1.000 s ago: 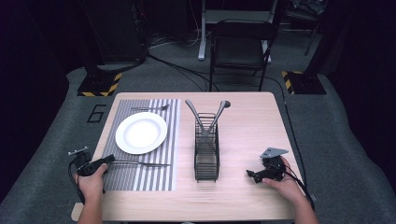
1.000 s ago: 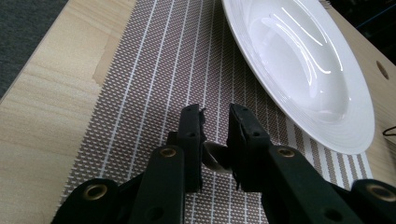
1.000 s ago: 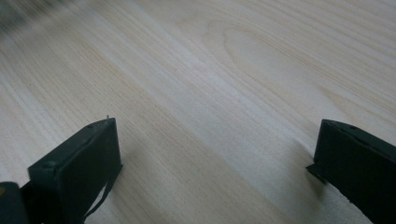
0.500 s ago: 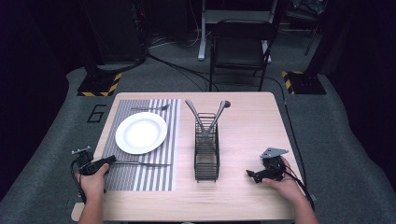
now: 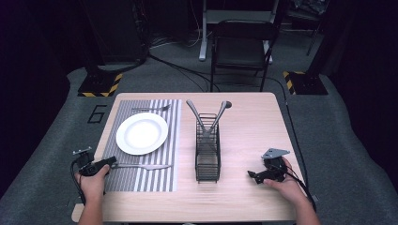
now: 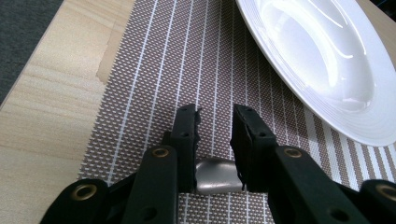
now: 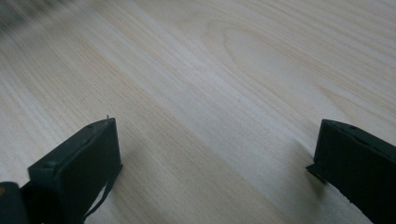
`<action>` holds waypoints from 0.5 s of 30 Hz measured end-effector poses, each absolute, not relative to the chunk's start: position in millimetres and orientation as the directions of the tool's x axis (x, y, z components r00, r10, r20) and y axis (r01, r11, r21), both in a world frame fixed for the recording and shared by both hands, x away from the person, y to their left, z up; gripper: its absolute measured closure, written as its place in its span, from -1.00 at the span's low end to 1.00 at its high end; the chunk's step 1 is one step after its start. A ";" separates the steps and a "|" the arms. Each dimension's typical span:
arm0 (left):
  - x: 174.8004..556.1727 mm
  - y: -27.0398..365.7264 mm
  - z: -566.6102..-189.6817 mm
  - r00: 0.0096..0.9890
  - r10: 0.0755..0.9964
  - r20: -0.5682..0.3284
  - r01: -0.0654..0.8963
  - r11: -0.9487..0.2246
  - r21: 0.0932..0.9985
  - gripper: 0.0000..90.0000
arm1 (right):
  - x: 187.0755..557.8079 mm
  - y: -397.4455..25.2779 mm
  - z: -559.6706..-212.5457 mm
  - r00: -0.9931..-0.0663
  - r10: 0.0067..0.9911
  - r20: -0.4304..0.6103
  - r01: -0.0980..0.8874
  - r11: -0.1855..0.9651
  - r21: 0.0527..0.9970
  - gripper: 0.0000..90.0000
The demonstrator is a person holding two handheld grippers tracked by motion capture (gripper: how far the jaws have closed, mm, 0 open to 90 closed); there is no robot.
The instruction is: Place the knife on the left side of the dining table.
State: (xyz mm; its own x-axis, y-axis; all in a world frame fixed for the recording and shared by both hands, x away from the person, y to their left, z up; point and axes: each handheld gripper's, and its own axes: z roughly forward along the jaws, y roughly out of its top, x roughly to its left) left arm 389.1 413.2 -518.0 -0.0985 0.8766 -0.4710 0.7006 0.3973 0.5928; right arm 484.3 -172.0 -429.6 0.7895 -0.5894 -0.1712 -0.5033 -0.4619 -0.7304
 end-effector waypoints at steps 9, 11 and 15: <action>386.8 413.4 -512.2 -0.081 0.888 -0.453 0.682 0.381 0.624 0.46 | 484.3 -172.0 -429.6 0.790 -0.589 -0.171 -0.503 -0.462 -0.731 -1.00; 385.5 411.7 -509.1 -0.076 0.889 -0.452 0.679 0.378 0.629 0.43 | 484.3 -172.0 -429.6 0.790 -0.589 -0.171 -0.503 -0.462 -0.731 -1.00; 383.5 405.9 -502.4 -0.026 0.905 -0.425 0.663 0.334 0.670 0.31 | 484.3 -172.0 -429.6 0.790 -0.589 -0.171 -0.503 -0.462 -0.730 -1.00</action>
State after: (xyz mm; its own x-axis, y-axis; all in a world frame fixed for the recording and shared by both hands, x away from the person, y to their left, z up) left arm 383.5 405.9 -502.4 -0.0261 0.9046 -0.4255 0.6630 0.3342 0.6699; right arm 484.3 -172.0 -429.6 0.7898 -0.5889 -0.1714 -0.5030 -0.4620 -0.7305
